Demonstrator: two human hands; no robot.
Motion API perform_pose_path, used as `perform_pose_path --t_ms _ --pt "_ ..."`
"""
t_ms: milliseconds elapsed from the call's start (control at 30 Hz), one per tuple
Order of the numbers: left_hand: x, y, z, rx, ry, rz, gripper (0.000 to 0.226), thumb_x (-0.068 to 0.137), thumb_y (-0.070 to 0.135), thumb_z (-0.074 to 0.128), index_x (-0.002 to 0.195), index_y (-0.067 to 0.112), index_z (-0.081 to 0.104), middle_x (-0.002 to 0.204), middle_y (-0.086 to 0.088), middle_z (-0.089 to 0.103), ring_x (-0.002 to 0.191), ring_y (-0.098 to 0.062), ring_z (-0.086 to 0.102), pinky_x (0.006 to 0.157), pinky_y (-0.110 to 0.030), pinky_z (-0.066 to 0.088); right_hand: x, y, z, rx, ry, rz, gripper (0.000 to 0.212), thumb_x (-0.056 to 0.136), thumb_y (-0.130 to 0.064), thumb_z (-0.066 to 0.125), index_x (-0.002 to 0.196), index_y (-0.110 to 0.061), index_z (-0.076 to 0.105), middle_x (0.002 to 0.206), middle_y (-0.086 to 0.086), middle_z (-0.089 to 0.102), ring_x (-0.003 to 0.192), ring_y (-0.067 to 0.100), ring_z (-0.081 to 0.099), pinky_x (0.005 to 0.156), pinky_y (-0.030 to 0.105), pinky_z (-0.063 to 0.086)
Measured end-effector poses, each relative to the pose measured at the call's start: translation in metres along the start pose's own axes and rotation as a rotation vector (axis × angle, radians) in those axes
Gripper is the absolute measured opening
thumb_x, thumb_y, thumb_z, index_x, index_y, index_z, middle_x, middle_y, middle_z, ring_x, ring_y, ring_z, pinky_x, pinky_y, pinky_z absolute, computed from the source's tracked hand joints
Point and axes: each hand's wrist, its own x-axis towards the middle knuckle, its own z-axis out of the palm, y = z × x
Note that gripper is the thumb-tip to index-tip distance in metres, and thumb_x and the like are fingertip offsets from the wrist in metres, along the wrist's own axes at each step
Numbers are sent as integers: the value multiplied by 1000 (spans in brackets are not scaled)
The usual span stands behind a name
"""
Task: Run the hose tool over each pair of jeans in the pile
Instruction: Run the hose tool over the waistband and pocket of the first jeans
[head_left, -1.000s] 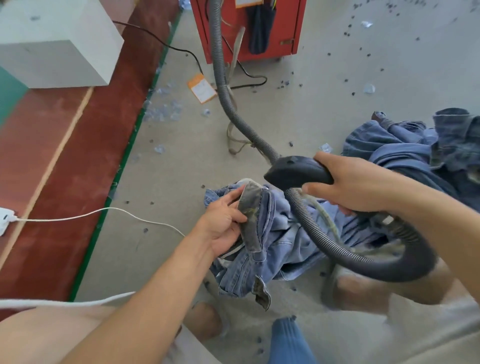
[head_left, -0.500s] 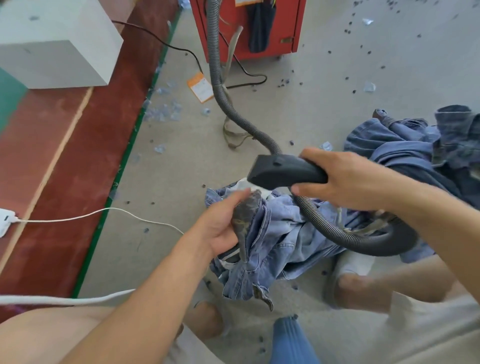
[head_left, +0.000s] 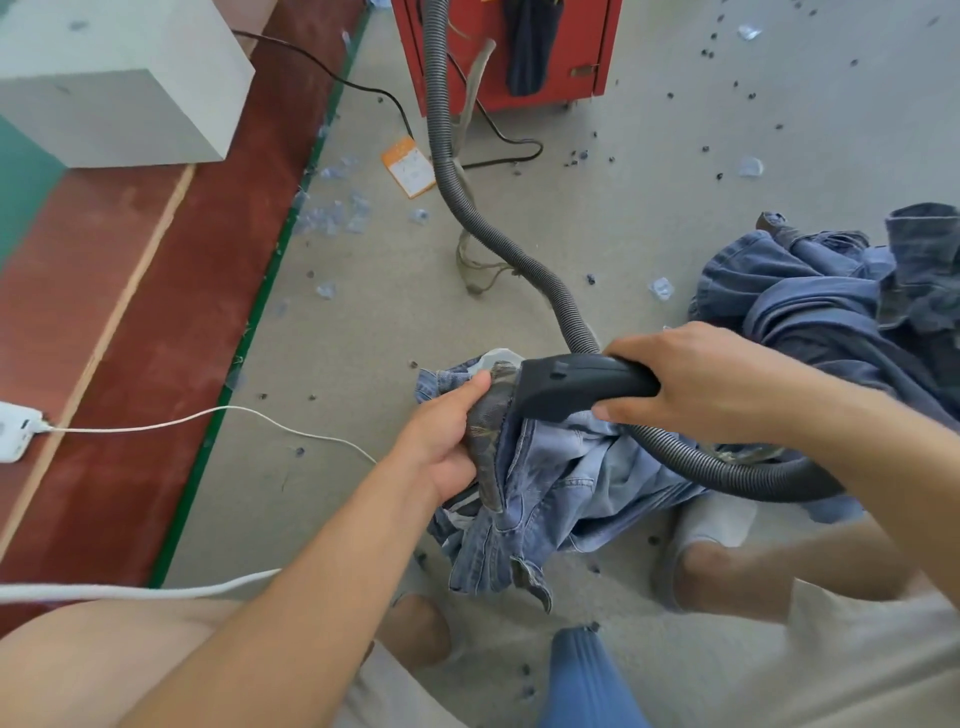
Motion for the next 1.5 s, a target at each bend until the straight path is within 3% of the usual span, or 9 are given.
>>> perform_pose_path --t_ms 167,300,600,733,900,1100,1167,1300,1500 --pt "0 2 0 -23 -19 -18 39 102 27 61 132 2 66 131 -22 67 112 -33 68 80 -40 63 6 -4 -3 65 131 105 28 92 -62 61 88 -36 55 71 -12 59 65 3 55 55 23 36" --pt "0 4 0 -59 -21 -25 42 101 26 63 135 1 63 133 -22 66 121 -35 66 85 -44 62 -2 0 -14 38 77 111 27 89 -64 62 86 -38 56 68 -13 61 61 2 57 53 23 36" --pt "4 4 -2 -28 -22 -25 28 100 28 65 112 5 74 112 -18 76 92 -29 76 71 -40 64 9 -9 -2 82 148 155 29 93 -60 60 88 -33 54 72 -11 60 63 5 56 53 25 36" --pt "2 4 -1 -24 -46 -26 26 103 27 60 105 5 74 115 -19 74 89 -29 76 68 -38 64 1 -11 -5 107 -1 107 24 90 -61 63 88 -38 59 70 -14 63 60 0 59 54 23 39" --pt "1 1 -1 13 -66 -43 41 104 29 57 134 2 64 133 -21 67 119 -33 66 93 -44 57 13 -18 9 94 117 146 29 94 -59 61 94 -31 56 75 -11 60 68 10 58 58 30 40" --pt "1 7 -1 5 -41 -48 38 103 29 59 132 6 65 128 -18 69 107 -32 70 85 -40 62 -3 -11 -4 58 43 73 26 87 -60 64 90 -36 58 67 -14 61 60 1 57 54 23 38" --pt "2 7 -2 16 -42 -46 36 103 29 59 129 6 67 121 -19 72 101 -31 72 78 -39 63 -3 -20 3 25 15 40 27 88 -60 63 96 -35 57 69 -11 62 61 4 58 56 27 45" --pt "6 7 -3 73 -53 -45 44 101 33 62 134 4 65 130 -21 68 120 -34 67 89 -43 58 3 -31 14 -11 90 45 30 92 -59 61 105 -33 53 77 -6 62 67 20 60 66 42 55" --pt "11 14 -7 135 27 18 23 99 31 66 102 9 73 94 -14 77 77 -25 76 61 -35 62 -2 -21 -2 -61 53 66 31 86 -64 57 99 -36 49 71 -8 59 65 18 59 64 44 55"
